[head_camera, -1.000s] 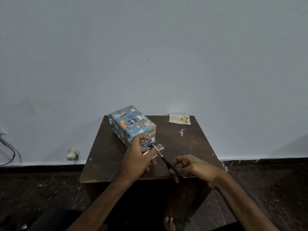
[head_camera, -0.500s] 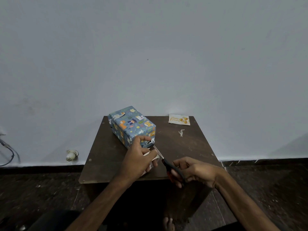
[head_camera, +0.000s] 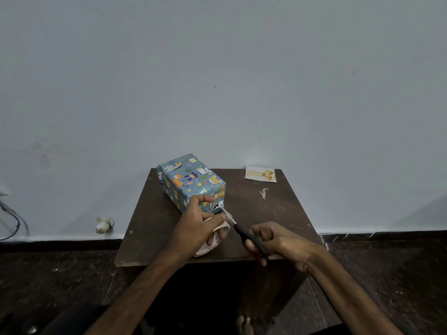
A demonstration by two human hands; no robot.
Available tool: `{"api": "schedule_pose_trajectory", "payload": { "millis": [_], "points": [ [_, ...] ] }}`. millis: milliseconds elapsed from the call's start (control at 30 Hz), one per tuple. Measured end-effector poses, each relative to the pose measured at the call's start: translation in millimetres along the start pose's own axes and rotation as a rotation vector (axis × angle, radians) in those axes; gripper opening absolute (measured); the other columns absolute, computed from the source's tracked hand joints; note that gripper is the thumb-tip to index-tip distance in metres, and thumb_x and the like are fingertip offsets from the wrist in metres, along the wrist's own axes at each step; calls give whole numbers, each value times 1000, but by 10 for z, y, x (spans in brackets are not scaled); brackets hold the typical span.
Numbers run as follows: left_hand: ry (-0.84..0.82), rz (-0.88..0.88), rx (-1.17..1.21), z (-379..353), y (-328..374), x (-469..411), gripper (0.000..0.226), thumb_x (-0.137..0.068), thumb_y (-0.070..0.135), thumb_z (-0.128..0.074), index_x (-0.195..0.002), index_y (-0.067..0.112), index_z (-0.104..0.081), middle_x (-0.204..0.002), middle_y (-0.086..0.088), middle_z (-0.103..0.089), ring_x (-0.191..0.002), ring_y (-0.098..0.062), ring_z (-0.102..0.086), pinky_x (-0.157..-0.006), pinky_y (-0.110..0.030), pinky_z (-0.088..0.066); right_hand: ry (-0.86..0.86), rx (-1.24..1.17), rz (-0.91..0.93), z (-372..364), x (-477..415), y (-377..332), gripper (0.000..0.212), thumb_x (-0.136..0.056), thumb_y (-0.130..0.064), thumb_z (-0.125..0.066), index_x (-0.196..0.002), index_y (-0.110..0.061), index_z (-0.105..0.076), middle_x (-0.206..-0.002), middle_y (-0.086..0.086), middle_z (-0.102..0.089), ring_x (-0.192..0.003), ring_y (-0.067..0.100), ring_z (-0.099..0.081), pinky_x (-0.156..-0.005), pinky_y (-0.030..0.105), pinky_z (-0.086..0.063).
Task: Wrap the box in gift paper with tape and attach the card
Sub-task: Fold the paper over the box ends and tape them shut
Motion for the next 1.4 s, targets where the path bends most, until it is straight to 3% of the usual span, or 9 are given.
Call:
{"api": "schedule_pose_trajectory", "payload": {
  "millis": [167, 300, 467, 633, 733, 867, 933, 1300, 1400],
  "points": [
    [18, -38, -76, 3, -12, 26, 34, -94, 5, -64, -117, 17, -41, -60, -10, -69, -40, -19, -41, -46, -25, -37, 211, 139, -1, 278, 37, -26, 23, -77, -27, -78, -77, -12, -61, -67, 12, -66, -59, 18, -61, -63, 24, -47],
    [39, -61, -105, 10, 3, 26, 30, -94, 5, -63, -113, 19, -44, -60, -9, -70, -39, -17, -42, -46, -24, -38, 728, 968, -130, 689, 178, -32, 26, -81, -41, -74, -78, -23, -56, -80, -6, -69, -77, 11, -64, -68, 32, -52],
    [32, -51, -103, -39, 5, 20, 27, -95, 10, -63, -112, 19, -45, -60, -9, -69, -40, -18, -41, -46, -24, -39, 691, 1243, -185, 582, 102, -14, 19, -92, -37, -62, -100, -20, -62, -102, 1, -64, -96, 23, -61, -68, 30, -41],
    [47, -41, -91, -13, -17, 3, 26, -95, 10, -63, -112, 21, -46, -64, -11, -71, -41, -21, -42, -45, -25, -37, 622, 1334, -255, 576, 41, 39, 23, -95, -31, -62, -106, -12, -66, -109, 5, -61, -98, 25, -62, -75, 34, -49],
    [49, -49, -77, -9, -22, 9, 26, -95, 9, -63, -112, 20, -46, -64, -11, -71, -42, -22, -42, -44, -24, -38, 713, 1211, -154, 567, 77, -91, 21, -92, -35, -65, -105, -19, -69, -104, -2, -65, -95, 17, -64, -77, 33, -53],
    [21, -67, -53, -86, -34, 10, 31, -92, 16, -68, -111, 21, -45, -66, -15, -71, -49, -26, -48, -48, -28, -38, 636, 330, 123, 219, 16, -211, 17, -93, -36, -66, -97, -21, -75, -83, -4, -74, -73, 2, -65, -59, 24, -50],
    [6, -71, -51, -123, -35, 16, 33, -91, 20, -71, -111, 22, -44, -67, -15, -71, -50, -26, -49, -48, -28, -38, 570, 179, 149, 31, -34, -210, 13, -92, -28, -69, -96, -17, -74, -77, -1, -73, -65, 3, -61, -54, 23, -48],
    [-48, 31, 122, -211, -9, 95, 24, -100, 6, -54, -120, 14, -43, -66, -11, -62, -55, -23, -54, -52, -27, -44, 689, -70, 259, 52, -104, -140, 8, -93, -1, -63, -86, 1, -68, -69, 9, -69, -63, 13, -65, -60, 24, -55],
    [61, 53, 256, -183, 23, 90, 20, -100, 4, -53, -116, 15, -48, -60, -3, -63, -49, -11, -55, -46, -22, -45, 871, 332, 518, 41, 34, -334, 12, -91, 1, -64, -84, -8, -69, -75, 3, -70, -66, 10, -67, -63, 22, -54]
  ]
}}
Point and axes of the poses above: each hand's wrist, its own x-axis away from the middle knuckle, its own z-axis out of the back of the hand, y = z × x, the point moved 7 cm from there along -x, towards the middle knuckle
